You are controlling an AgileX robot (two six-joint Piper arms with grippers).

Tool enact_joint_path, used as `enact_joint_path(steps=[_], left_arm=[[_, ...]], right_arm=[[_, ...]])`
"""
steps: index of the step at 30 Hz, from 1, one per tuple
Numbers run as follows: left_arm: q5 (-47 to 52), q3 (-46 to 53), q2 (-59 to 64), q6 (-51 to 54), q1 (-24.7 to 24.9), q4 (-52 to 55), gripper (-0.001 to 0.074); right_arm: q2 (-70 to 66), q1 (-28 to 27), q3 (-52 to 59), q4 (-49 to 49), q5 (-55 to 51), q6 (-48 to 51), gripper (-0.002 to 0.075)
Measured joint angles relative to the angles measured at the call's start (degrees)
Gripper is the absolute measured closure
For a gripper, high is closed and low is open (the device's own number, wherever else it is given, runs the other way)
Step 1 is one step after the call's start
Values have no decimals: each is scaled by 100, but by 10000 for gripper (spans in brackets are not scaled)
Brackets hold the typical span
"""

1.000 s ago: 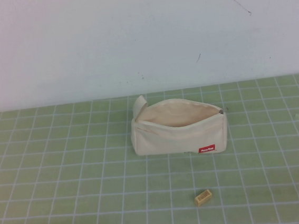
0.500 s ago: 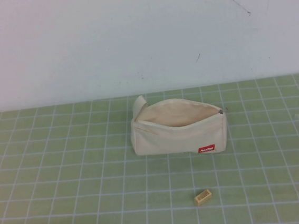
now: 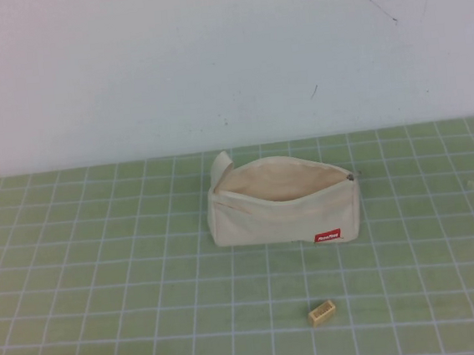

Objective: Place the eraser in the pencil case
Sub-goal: Pick up the eraser from the table

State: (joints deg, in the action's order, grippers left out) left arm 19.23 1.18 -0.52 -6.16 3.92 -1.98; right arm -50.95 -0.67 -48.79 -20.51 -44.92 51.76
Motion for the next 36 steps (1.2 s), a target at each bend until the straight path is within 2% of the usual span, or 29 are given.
enact_joint_path(steps=[5, 9, 10, 17, 20, 24, 26, 29, 36], left_arm=[[0, 0, 0, 0, 0, 0, 736], [0, 0, 0, 0, 0, 0, 736], [0, 0, 0, 0, 0, 0, 736], [0, 0, 0, 0, 0, 0, 736], [0, 0, 0, 0, 0, 0, 736], [0, 0, 0, 0, 0, 0, 736], [0, 0, 0, 0, 0, 0, 736], [0, 0, 0, 0, 0, 0, 736], [0, 0, 0, 0, 0, 0, 736]], right_arm=[[-1721, 279, -23, -1063, 24, 1482, 727], [-2678, 994, -38, -1176, 319, 2064, 727], [-3104, 1470, -81, -1031, 425, 2146, 727], [-3937, 2886, -687, 8, 712, 2344, 711], [-4296, 3267, -1083, 215, 750, 2385, 601], [-4899, 3488, -1661, 387, 717, 2331, 310], [-5167, 3511, -1929, 507, 666, 2295, 229], [-5547, 3518, -2278, 646, 568, 2218, 199], [-6192, 3526, -2621, 670, 506, 2184, 244]])
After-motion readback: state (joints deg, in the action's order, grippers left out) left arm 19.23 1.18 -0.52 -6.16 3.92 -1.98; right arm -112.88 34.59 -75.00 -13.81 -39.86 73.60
